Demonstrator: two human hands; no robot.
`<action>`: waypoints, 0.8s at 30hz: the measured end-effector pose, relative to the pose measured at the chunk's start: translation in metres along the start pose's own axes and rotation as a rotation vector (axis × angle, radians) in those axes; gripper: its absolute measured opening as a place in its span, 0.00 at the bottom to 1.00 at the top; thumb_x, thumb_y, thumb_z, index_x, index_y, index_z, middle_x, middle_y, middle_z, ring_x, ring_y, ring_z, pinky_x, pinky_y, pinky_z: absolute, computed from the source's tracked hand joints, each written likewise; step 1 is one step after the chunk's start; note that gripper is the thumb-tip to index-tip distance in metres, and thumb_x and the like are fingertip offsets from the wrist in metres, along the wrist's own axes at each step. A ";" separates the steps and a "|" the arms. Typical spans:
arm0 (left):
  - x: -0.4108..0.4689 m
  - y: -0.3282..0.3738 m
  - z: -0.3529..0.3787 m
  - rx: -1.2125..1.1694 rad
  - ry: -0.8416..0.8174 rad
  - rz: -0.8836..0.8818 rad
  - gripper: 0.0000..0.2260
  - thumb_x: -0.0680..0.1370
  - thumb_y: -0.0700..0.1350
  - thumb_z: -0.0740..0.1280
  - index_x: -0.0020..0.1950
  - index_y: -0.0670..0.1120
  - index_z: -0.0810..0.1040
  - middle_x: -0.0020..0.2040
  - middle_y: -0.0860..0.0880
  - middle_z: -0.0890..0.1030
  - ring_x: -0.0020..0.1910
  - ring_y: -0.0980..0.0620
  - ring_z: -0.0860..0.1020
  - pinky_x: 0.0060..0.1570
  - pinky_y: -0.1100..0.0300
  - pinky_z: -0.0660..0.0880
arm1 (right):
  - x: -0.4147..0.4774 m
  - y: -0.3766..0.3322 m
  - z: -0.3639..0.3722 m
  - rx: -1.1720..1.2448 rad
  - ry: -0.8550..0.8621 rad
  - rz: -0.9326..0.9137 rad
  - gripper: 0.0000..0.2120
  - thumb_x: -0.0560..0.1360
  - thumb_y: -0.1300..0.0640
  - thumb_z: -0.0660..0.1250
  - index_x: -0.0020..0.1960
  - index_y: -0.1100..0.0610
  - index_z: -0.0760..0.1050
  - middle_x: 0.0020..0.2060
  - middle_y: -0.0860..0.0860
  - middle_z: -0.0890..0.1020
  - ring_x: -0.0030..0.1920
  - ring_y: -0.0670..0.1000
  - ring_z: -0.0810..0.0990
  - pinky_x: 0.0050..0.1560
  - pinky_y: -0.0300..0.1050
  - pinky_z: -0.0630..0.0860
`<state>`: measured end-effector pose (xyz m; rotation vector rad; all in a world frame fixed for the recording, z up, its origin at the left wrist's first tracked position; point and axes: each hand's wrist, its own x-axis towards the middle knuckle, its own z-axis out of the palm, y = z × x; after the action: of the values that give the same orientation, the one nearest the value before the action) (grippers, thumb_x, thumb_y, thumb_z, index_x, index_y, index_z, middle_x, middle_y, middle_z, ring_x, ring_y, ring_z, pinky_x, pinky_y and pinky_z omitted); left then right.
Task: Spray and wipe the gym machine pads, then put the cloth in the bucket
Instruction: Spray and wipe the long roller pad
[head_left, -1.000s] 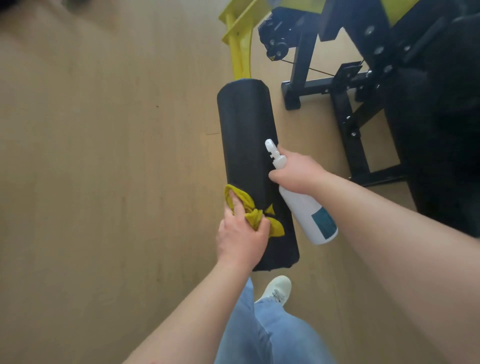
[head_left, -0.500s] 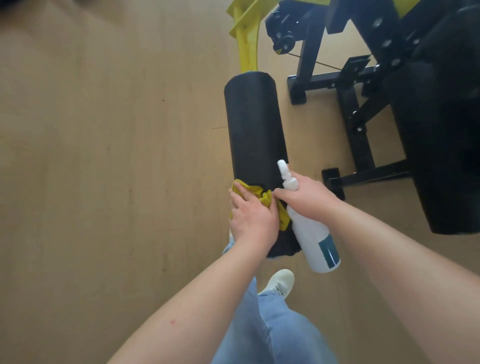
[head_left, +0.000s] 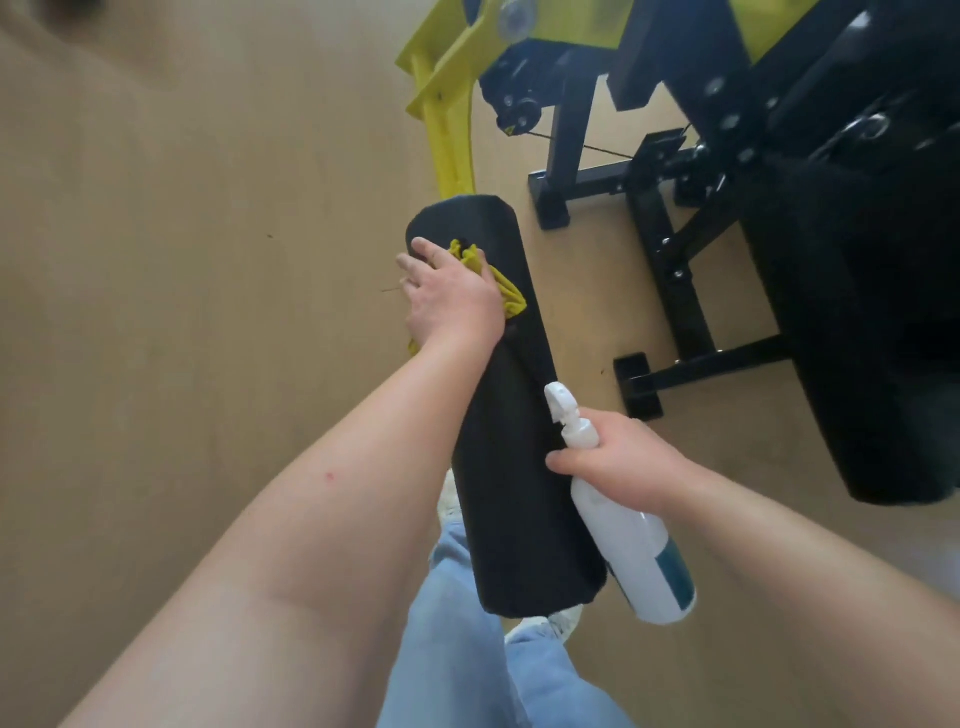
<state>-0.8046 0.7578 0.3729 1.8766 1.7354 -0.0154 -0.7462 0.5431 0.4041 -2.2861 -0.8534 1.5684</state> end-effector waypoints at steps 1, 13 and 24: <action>0.013 0.006 -0.002 0.002 0.011 -0.001 0.35 0.85 0.61 0.50 0.84 0.41 0.45 0.83 0.38 0.50 0.80 0.38 0.58 0.72 0.42 0.66 | 0.000 -0.001 0.000 -0.003 -0.005 0.012 0.10 0.74 0.43 0.70 0.51 0.30 0.73 0.47 0.41 0.83 0.49 0.48 0.83 0.55 0.51 0.80; 0.025 0.020 -0.022 0.371 -0.097 0.413 0.30 0.83 0.61 0.58 0.82 0.65 0.48 0.83 0.48 0.34 0.80 0.34 0.34 0.69 0.21 0.54 | -0.013 -0.009 0.000 0.055 0.006 0.053 0.19 0.75 0.49 0.69 0.63 0.38 0.71 0.44 0.44 0.82 0.48 0.55 0.83 0.42 0.45 0.74; -0.096 -0.071 -0.013 -0.199 -0.262 0.198 0.32 0.85 0.57 0.60 0.81 0.67 0.43 0.84 0.46 0.41 0.82 0.39 0.54 0.76 0.46 0.60 | -0.052 -0.039 0.013 -0.057 -0.024 -0.048 0.40 0.76 0.46 0.65 0.84 0.40 0.54 0.54 0.49 0.79 0.48 0.50 0.79 0.42 0.43 0.73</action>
<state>-0.8892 0.6747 0.3925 1.8019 1.3218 -0.0117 -0.7841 0.5418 0.4587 -2.2721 -0.9643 1.5735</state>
